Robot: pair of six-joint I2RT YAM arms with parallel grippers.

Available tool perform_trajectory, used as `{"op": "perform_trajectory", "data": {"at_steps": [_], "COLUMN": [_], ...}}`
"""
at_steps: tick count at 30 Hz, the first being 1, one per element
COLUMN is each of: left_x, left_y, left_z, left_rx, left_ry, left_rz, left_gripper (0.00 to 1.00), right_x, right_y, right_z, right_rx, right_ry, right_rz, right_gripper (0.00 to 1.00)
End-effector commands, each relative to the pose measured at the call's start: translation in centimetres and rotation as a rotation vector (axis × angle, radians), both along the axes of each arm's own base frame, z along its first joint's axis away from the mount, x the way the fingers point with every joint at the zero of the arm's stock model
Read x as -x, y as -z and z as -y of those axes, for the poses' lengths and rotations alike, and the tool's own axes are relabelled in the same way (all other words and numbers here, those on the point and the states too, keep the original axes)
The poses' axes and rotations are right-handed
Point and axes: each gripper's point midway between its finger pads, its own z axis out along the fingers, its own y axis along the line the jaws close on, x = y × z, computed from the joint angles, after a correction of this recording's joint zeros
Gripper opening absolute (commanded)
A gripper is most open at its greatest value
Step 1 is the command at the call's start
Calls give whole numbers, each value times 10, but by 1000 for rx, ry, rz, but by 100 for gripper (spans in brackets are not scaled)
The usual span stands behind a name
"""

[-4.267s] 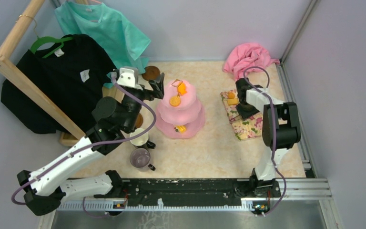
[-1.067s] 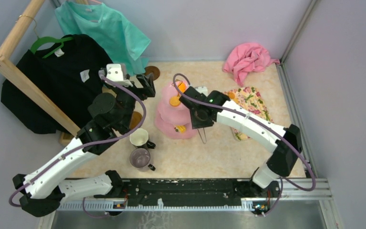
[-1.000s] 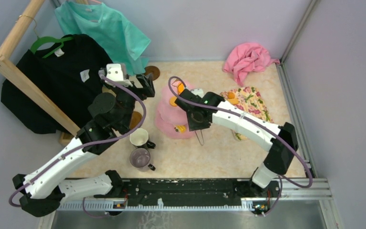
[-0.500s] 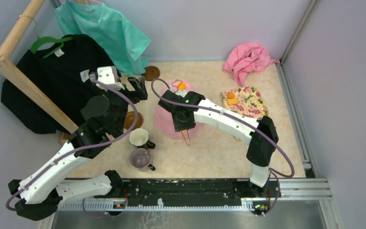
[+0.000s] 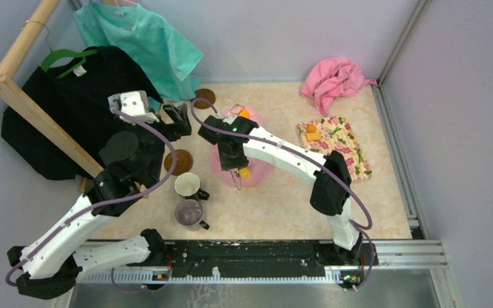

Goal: Serve the afternoon tea
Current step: Pick up the cup from the tray.

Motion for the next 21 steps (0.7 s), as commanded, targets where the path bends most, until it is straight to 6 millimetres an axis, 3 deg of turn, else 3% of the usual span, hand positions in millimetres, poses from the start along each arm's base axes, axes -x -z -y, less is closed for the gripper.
{"op": "perform_trajectory", "data": {"at_steps": [1, 15, 21], "left_x": [7, 6, 4], "left_y": [-16, -5, -4], "left_z": [-11, -8, -6], "left_rx": [39, 27, 18], "left_ry": [-3, 10, 7], "left_rz": [30, 26, 32], "left_gripper": [91, 90, 90], "right_x": [-10, -19, -18], "right_y": [-16, -15, -6], "right_z": [-9, -9, -10], "right_rx": [-19, -30, -24], "right_ry": [59, 159, 167], "right_rz": [48, 85, 74], "right_gripper": [16, 18, 25]}}
